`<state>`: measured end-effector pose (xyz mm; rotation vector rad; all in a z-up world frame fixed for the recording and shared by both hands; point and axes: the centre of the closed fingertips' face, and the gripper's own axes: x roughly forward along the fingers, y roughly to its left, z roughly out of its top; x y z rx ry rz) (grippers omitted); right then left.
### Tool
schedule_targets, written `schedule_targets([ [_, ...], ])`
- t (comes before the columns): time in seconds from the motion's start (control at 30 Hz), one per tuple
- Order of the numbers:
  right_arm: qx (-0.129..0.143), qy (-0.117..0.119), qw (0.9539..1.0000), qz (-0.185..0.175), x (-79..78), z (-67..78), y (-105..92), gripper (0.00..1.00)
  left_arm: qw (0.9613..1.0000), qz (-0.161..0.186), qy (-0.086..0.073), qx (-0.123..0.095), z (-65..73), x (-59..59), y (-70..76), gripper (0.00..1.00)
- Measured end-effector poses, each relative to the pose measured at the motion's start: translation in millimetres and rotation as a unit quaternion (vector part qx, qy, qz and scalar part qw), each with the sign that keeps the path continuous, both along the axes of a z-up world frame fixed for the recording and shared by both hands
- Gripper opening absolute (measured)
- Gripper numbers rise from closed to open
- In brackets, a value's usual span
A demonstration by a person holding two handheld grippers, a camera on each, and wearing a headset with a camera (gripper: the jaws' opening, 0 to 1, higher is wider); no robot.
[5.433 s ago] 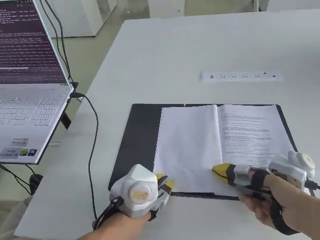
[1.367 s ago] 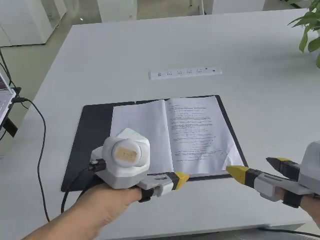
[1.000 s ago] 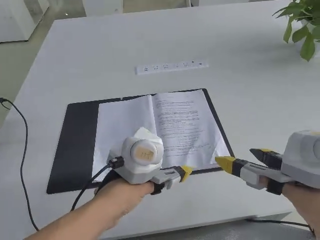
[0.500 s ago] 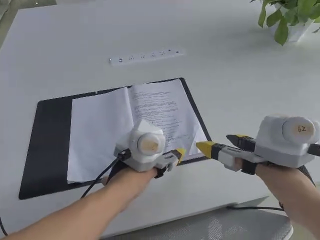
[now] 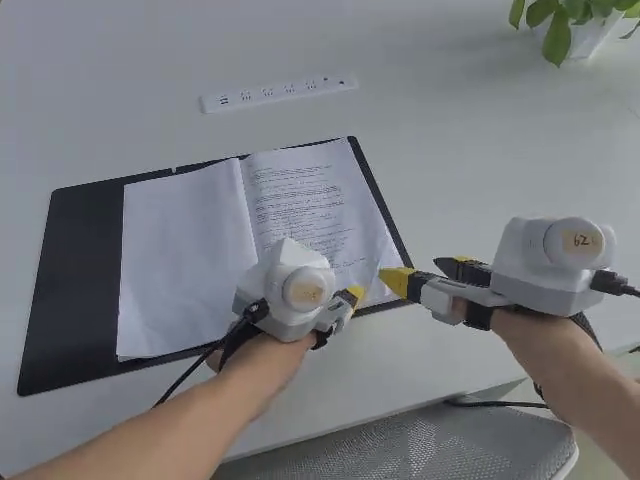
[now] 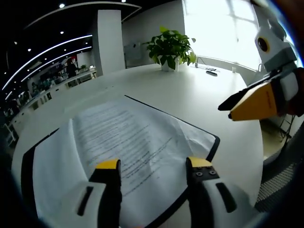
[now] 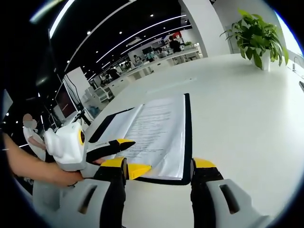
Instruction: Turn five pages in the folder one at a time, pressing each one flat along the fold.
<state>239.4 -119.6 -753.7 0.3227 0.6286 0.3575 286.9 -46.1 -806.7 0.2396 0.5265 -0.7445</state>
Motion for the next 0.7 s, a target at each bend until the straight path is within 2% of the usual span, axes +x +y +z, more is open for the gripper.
schedule_targets([
  [0.27,0.007,0.009,0.9999,0.001,2.5,-7.7,8.9,0.52,0.9995,-0.001,-0.018,-0.026,-2.0,-3.7,0.9,0.5],
  [0.43,0.019,0.005,0.9998,-0.008,2.0,-5.5,10.6,0.52,0.9988,-0.007,-0.031,-0.038,-2.5,-7.8,-2.3,0.42],
  [0.47,0.021,0.004,0.9997,-0.009,1.9,-4.7,10.7,0.52,0.9987,-0.003,-0.028,-0.042,-3.1,-8.0,-2.0,0.41],
  [0.7,0.023,-0.002,0.9996,-0.018,4.6,-3.6,5.8,0.5,0.9985,-0.006,-0.036,-0.041,-2.6,-7.7,-2.5,0.36],
])
